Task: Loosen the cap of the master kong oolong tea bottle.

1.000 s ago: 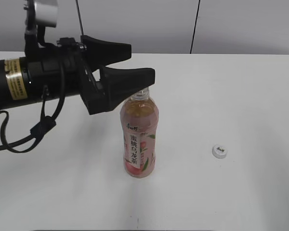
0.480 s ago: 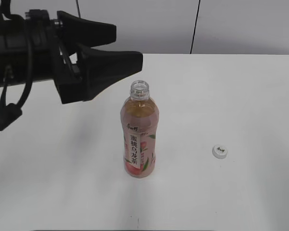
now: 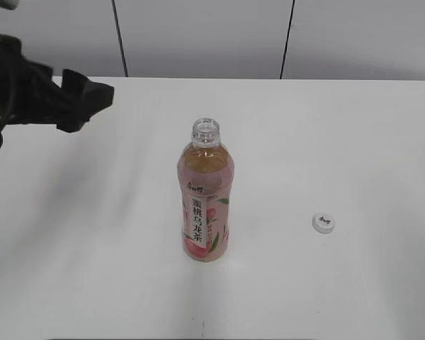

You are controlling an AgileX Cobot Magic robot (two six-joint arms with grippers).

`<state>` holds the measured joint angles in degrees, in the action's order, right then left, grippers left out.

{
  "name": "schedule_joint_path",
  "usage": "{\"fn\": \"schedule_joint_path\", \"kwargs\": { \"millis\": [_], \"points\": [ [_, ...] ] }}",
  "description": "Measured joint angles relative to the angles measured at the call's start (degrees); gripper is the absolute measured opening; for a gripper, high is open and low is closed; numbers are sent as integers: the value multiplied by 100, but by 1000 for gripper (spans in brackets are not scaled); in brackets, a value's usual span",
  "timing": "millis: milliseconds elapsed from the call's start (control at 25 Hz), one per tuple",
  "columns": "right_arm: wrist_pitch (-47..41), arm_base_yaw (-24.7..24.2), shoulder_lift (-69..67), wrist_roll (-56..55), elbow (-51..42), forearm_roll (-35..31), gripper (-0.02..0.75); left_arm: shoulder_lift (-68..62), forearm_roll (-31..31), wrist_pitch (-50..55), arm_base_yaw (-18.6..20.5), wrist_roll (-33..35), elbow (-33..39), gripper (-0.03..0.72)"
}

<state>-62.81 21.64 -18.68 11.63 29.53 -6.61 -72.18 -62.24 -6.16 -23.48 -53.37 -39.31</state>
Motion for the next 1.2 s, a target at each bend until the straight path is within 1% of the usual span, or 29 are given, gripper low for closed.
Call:
{"fn": "schedule_joint_path", "kwargs": {
  "millis": [160, 240, 280, 320, 400, 440, 560, 680, 760, 880, 1040, 1200],
  "points": [
    [0, 0, 0, 0, 0, 5, 572, -46, 2015, 1187, 0, -14, 5, 584],
    [0, 0, 0, 0, 0, 5, 572, -46, 2816, 1537, 0, 54, 5, 577],
    [0, 0, 0, 0, 0, 5, 572, -46, 3210, 1708, -14, 208, 5, 571],
    [0, 0, 0, 0, 0, 5, 572, -46, 3520, 1860, -67, 423, 5, 567],
    [0, 0, 0, 0, 0, 5, 572, -46, 4256, 2196, -243, 1154, 5, 560],
    [0, 0, 0, 0, 0, 5, 572, -34, 4613, 2393, -382, 1512, 5, 558],
    [0, 0, 0, 0, 0, 5, 572, 169, 5367, 3156, -847, 2731, -46, 554],
    [0, 0, 0, 0, 0, 5, 572, 655, 5622, 4014, -1268, 3453, -186, 553],
    [-6, 0, 0, 0, 0, 5, 572, 1136, 5668, 4594, -1392, 3725, -289, 553],
    [-6, 0, 0, 0, 0, 5, 572, 1976, 5666, 5432, -1421, 3982, -321, 553],
    [-6, 0, 0, 0, 0, 11, 572, 3318, 5662, 6258, -1421, 4556, -326, 550],
    [-6, 0, 0, 0, 0, 5, 572, 4405, 5660, 6871, -1421, 4743, -326, 542]
  ]
}}
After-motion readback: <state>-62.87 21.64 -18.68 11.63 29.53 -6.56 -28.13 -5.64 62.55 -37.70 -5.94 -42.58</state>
